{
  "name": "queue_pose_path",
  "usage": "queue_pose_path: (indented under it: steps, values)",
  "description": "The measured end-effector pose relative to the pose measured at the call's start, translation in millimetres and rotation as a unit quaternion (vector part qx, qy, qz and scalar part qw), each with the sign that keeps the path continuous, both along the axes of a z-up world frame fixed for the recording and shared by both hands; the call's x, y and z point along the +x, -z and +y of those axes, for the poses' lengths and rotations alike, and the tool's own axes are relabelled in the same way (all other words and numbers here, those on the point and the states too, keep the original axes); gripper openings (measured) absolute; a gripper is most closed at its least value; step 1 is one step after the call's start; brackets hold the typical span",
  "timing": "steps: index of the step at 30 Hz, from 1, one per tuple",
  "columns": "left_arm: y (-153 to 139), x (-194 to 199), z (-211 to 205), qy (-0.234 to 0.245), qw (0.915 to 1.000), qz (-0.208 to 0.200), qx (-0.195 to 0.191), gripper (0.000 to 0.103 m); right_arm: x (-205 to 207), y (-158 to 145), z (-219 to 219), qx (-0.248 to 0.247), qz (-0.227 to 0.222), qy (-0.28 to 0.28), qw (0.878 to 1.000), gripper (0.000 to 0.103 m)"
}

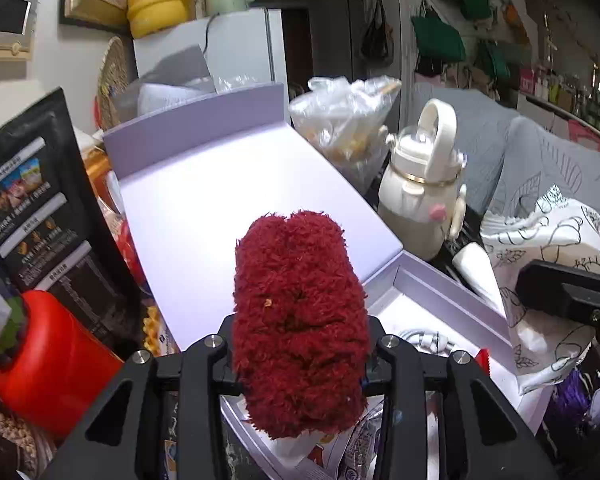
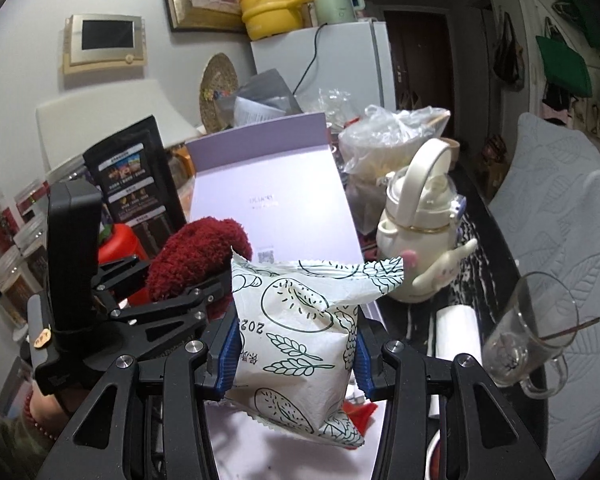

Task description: Organize soft objects

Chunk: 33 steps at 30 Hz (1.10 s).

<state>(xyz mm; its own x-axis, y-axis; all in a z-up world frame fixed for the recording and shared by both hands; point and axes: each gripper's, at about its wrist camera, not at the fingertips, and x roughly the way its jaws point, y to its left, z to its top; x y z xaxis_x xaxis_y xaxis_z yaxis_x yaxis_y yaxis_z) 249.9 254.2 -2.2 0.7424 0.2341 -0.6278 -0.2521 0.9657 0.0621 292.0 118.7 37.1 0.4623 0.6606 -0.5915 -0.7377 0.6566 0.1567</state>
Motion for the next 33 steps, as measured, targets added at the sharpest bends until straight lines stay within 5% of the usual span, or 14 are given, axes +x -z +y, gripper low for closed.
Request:
queue_pose_path:
  steps: [25,30,32,33]
  values:
    - [48,29,-2,-0.020,0.9938,0.107,0.021,0.039,35,56,39,-0.064,0.063,0.008,0.996,0.046]
    - [49,32,-1,-0.016,0.9931,0.116,0.003,0.056,42,65,42,-0.069,0.083,0.014,0.994,0.046]
    - [50,34,-3,-0.021,0.9925,0.120,0.009,0.079,43,69,43,-0.075,0.090,0.016,0.993,0.046]
    - [50,33,-4,-0.024,0.9925,0.119,0.018,0.081,44,71,44,-0.079,0.093,0.016,0.992,0.046]
